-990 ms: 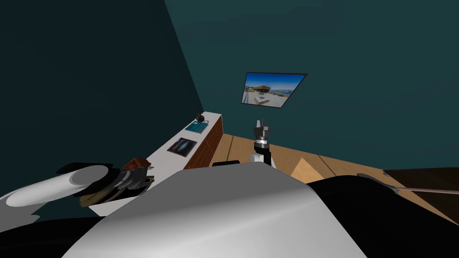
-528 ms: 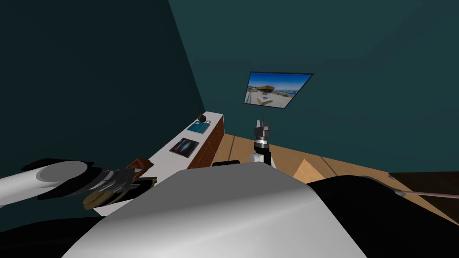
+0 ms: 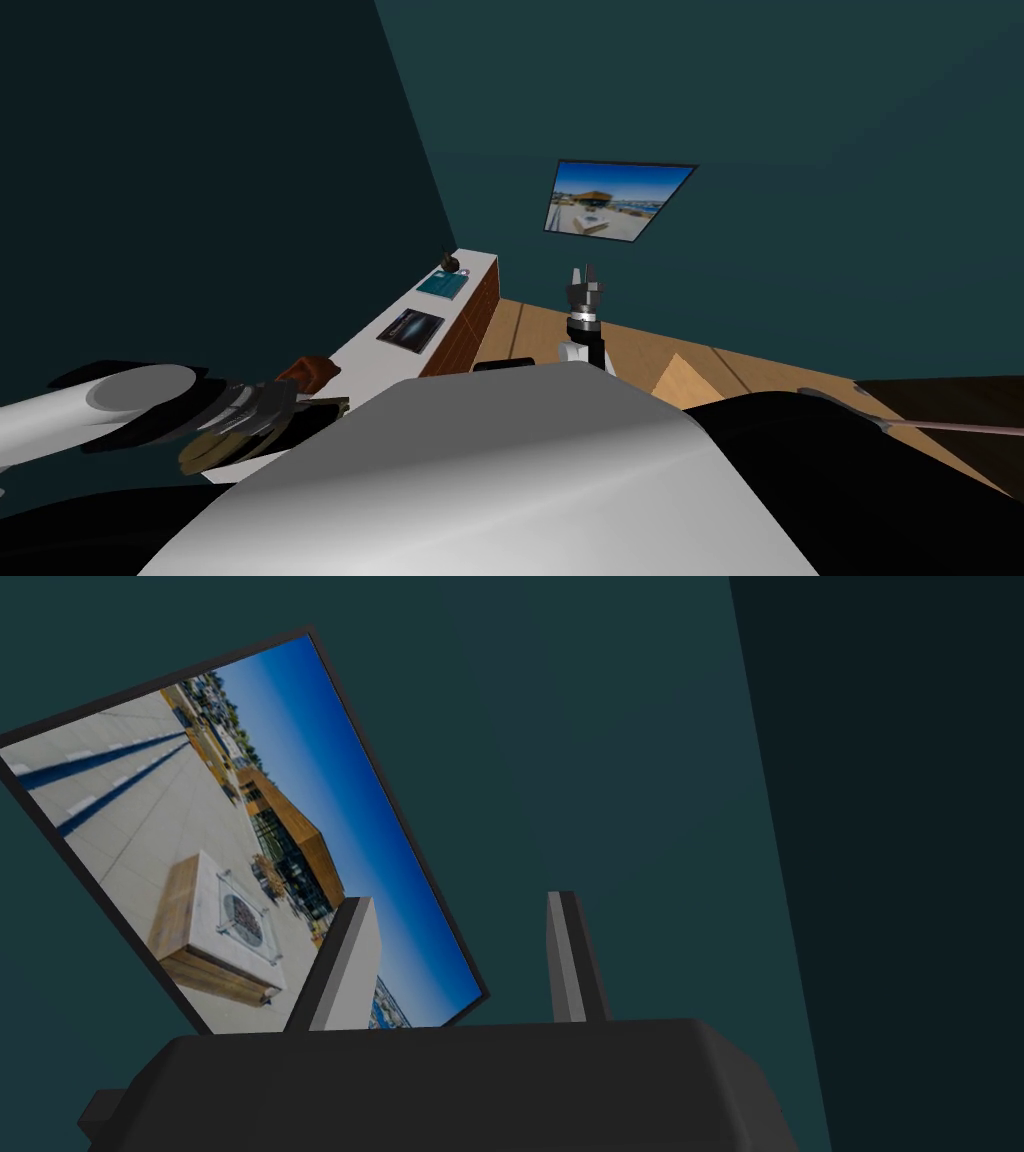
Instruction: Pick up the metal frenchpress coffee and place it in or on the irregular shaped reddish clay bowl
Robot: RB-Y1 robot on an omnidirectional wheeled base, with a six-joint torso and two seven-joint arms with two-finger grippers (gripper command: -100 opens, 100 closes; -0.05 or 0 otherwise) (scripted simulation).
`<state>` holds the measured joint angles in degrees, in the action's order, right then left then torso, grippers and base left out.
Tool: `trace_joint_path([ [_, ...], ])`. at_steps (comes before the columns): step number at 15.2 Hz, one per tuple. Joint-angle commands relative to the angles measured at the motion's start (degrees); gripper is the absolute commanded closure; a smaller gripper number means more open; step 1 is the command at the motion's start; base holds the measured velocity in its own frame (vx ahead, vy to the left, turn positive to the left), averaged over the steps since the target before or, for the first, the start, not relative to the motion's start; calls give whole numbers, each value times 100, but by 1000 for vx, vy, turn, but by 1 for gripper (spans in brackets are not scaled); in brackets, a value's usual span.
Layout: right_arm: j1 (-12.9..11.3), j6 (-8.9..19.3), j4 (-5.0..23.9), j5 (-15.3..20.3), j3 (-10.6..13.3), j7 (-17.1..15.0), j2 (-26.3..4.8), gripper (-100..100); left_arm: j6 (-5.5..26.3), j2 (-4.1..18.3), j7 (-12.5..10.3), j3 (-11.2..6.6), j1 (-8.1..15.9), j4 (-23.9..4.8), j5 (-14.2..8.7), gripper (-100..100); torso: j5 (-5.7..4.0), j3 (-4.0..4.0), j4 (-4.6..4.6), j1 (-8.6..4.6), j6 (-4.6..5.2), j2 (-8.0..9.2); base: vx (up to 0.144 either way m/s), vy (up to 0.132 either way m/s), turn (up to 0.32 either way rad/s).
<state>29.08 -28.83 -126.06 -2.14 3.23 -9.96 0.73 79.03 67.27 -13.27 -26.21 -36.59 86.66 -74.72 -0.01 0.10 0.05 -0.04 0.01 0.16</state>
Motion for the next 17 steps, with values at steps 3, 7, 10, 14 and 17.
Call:
trace_joint_path([
  [3,0,0,0,0,0,0,0,0,103,163,-32,-98,-13,71,-141,100,0,1,0,-1,-1,1,-1,0,31],
  [7,-1,0,0,0,0,0,-1,0,205,370,-48,-303,2,-262,-139,100,-18,10,8,9,8,15,-41,39,-101],
  [10,-1,0,0,0,-1,0,-1,0,347,622,-86,-526,12,-503,-206,100,-23,21,13,23,5,31,-80,95,-134],
  [14,-2,0,0,0,0,0,0,0,469,838,-119,-719,21,-713,-262,100,-36,25,17,20,3,35,-75,74,-118],
  [17,-1,0,0,0,0,0,0,0,596,1067,-153,-924,32,-941,-319,100,-38,22,17,71,-4,28,-68,52,-118],
])
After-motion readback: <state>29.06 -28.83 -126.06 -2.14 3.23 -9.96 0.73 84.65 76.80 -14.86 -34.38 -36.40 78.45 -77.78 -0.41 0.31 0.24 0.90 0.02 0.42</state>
